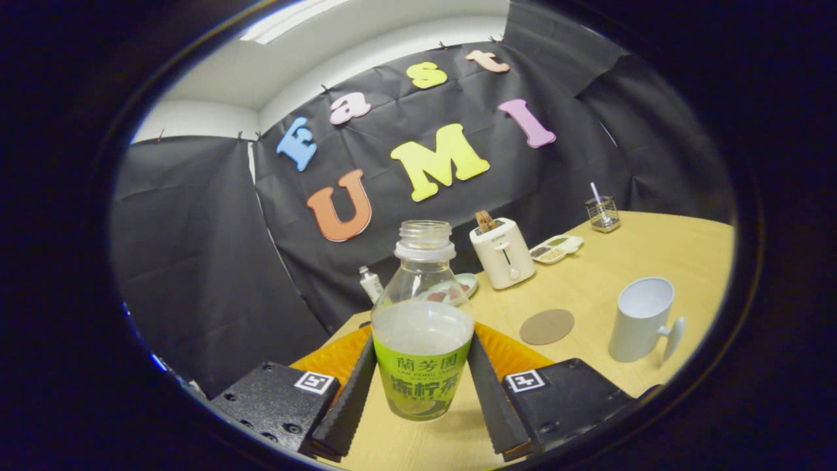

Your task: Take the bottle from table, then pour the juice into the cup, finally place the bottle on the coaster

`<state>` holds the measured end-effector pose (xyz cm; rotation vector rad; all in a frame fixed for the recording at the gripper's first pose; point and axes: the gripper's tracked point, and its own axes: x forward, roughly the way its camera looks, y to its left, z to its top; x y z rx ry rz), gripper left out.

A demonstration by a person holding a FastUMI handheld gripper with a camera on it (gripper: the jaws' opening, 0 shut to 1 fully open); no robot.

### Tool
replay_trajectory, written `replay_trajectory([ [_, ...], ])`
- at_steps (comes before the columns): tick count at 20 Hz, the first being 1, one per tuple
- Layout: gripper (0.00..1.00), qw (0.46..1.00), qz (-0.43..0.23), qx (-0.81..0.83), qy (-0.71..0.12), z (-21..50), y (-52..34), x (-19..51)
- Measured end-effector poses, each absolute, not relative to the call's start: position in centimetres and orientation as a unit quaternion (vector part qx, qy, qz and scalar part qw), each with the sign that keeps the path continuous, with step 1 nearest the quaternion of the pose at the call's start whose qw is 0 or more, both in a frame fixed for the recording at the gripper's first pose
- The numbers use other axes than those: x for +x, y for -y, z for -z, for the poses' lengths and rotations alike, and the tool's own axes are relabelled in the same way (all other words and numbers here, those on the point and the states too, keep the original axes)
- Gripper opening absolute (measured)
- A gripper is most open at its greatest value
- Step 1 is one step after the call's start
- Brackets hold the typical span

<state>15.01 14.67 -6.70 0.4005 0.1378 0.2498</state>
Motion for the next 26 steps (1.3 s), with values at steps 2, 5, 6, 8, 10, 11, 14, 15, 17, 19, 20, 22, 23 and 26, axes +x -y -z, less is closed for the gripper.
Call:
replay_trajectory([
  [2,0.81,0.962,-0.133,0.226,-0.071,6.5,-14.6,15.1],
  [5,0.81,0.951,-0.137,0.264,-0.077,6.4,-14.4,15.3],
  [6,0.81,0.948,-0.139,0.277,-0.078,6.2,-14.3,15.4],
  [8,0.8,0.938,-0.146,0.305,-0.08,6.1,-14.2,15.6],
  [10,0.81,0.926,-0.151,0.336,-0.081,5.8,-14.0,15.8],
  [11,0.81,0.921,-0.151,0.352,-0.078,5.7,-13.7,16.0],
  [14,0.8,0.904,-0.141,0.396,-0.075,5.3,-12.6,16.1],
  [15,0.8,0.9,-0.14,0.406,-0.074,5.1,-12.4,16.3],
  [17,0.8,0.891,-0.137,0.426,-0.075,5.1,-11.9,17.0],
  [19,0.8,0.876,-0.137,0.457,-0.074,5.0,-11.6,17.0],
  [20,0.8,0.865,-0.141,0.475,-0.074,5.0,-11.6,17.3],
  [22,0.8,0.844,-0.146,0.51,-0.079,5.2,-11.4,17.5],
  [23,0.8,0.833,-0.145,0.528,-0.079,5.3,-11.1,17.7],
  [26,0.8,0.808,-0.143,0.565,-0.083,5.4,-10.5,18.0],
])
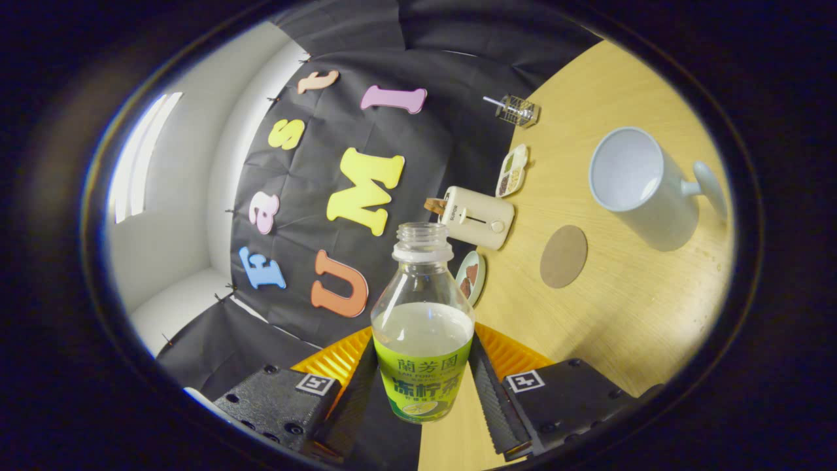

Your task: Take the bottle from table, then pour the juice into the cup, finally place the bottle on the coaster

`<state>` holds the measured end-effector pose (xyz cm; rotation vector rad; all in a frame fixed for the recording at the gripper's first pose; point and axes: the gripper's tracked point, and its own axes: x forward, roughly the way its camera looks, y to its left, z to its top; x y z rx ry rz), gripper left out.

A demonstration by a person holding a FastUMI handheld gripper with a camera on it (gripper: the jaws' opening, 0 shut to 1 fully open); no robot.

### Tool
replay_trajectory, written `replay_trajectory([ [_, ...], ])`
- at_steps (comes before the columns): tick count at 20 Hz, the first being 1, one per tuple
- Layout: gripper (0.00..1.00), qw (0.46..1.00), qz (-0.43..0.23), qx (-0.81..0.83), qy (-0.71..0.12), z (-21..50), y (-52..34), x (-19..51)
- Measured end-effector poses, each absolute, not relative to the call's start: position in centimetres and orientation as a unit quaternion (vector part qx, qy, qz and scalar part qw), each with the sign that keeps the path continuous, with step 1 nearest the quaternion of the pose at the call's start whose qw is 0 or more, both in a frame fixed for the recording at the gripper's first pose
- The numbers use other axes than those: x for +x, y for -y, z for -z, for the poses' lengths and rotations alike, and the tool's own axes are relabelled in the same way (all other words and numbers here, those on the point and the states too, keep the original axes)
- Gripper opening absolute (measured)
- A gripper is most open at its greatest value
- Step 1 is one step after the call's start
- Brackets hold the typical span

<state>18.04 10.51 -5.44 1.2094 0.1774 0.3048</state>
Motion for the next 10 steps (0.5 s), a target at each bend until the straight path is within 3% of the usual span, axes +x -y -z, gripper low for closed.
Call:
replay_trajectory([
  [10,0.8,0.734,-0.146,0.658,-0.081,4.5,-8.5,17.8],
])
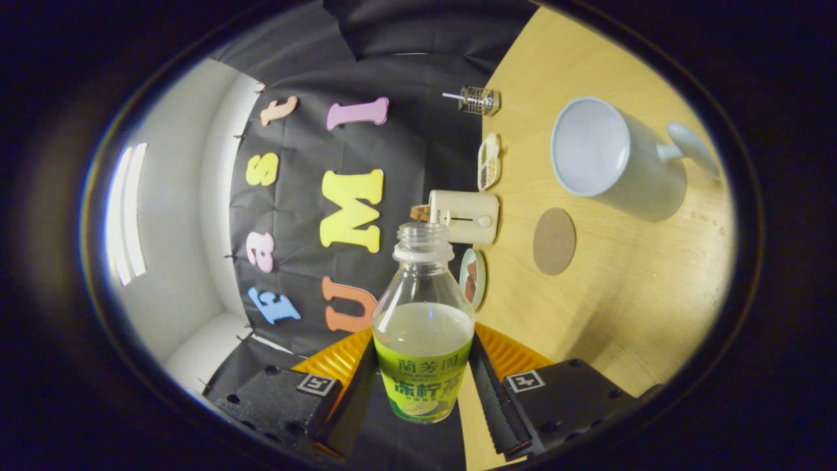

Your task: Take the bottle from table, then pour the juice into the cup, finally place the bottle on the coaster

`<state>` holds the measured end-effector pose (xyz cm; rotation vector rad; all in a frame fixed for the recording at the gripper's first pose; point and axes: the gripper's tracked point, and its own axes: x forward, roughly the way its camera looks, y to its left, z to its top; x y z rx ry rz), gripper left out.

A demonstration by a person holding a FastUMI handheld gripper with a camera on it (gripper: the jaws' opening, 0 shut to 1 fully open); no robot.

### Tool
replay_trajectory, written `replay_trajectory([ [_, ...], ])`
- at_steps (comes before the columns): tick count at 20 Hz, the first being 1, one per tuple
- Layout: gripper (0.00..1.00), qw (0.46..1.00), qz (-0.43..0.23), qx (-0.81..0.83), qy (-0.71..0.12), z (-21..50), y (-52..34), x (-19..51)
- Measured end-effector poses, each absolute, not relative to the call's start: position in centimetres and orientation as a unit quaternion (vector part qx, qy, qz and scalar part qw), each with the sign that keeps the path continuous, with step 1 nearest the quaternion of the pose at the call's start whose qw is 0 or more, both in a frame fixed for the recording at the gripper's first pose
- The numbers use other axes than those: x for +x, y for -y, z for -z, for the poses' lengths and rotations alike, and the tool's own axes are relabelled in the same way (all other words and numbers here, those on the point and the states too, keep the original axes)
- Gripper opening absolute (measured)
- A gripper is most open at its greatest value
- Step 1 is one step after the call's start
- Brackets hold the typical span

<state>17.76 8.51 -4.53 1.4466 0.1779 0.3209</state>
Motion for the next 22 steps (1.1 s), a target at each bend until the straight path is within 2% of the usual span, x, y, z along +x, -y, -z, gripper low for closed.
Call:
replay_trajectory([
  [14,0.79,0.659,-0.159,0.732,-0.071,3.8,-5.5,18.0],
  [22,0.79,0.639,-0.16,0.748,-0.076,3.5,-4.9,18.0],
])
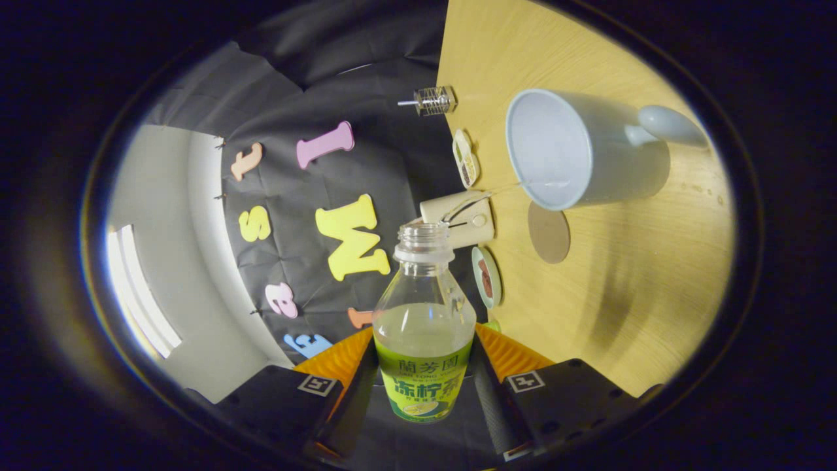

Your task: Take the bottle from table, then pour the juice into the cup, finally place the bottle on the coaster

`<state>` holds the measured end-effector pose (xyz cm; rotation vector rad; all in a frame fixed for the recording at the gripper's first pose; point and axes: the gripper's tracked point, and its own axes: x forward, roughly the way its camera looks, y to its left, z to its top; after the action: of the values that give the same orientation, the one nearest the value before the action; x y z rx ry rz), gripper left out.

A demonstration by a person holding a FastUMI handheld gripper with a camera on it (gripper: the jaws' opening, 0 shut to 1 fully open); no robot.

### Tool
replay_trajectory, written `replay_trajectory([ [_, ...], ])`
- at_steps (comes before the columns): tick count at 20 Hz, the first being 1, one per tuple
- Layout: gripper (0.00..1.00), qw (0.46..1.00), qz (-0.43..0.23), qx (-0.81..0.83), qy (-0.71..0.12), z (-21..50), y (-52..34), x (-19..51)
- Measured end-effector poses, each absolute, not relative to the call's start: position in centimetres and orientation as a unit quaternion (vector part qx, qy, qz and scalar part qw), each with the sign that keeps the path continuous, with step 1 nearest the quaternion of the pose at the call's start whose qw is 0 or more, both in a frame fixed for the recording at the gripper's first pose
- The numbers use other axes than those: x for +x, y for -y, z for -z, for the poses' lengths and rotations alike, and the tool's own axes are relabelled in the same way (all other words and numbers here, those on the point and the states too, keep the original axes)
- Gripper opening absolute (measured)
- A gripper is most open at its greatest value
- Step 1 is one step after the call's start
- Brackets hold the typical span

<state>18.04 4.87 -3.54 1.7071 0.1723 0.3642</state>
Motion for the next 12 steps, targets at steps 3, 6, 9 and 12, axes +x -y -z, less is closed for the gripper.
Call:
replay_trajectory([
  [3,0.79,0.626,-0.164,0.76,-0.07,3.25,-4.43,18.06],
  [6,0.79,0.609,-0.167,0.772,-0.065,2.99,-4.13,18.12],
  [9,0.79,0.608,-0.165,0.774,-0.07,2.99,-4.14,18.2],
  [12,0.79,0.598,-0.165,0.782,-0.069,2.93,-3.95,18.26],
])
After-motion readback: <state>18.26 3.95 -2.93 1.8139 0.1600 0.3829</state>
